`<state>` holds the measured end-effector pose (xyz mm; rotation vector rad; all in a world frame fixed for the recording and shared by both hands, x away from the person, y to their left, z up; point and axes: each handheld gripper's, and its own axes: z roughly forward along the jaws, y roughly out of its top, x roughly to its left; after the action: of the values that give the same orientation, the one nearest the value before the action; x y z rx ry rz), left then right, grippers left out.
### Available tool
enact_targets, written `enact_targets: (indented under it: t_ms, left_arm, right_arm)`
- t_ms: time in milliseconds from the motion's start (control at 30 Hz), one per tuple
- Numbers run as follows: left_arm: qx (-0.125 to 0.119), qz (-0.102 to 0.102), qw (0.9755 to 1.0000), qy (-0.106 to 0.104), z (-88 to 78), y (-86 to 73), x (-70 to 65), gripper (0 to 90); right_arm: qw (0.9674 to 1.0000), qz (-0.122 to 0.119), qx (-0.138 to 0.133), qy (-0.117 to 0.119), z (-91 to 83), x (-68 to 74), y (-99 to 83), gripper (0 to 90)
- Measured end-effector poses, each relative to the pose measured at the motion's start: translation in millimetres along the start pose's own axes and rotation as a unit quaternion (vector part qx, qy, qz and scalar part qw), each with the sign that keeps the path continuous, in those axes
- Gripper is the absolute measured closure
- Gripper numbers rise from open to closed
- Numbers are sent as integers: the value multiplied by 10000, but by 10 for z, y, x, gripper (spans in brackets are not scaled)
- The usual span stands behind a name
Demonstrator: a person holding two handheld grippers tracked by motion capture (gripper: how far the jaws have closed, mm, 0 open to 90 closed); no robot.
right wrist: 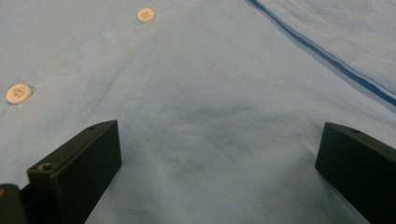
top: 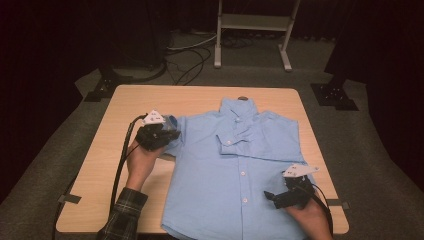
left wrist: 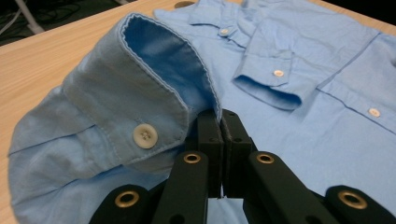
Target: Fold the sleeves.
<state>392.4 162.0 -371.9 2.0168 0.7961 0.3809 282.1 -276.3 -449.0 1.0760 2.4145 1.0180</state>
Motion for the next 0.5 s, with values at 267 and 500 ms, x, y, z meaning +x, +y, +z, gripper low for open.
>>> enact_targets:
  t_ms: [267, 500]
  left_arm:
    - [-35, 53, 9997, -224, 192, 91, -99, 886]
    - [-171, 39, 9989, -428, 304, 202, -184, 885]
  right_arm:
    - [10000, 10, -3, -1, 0, 2, 0, 0]
    - [10000, -8, -3, -3, 0, -1, 0, 0]
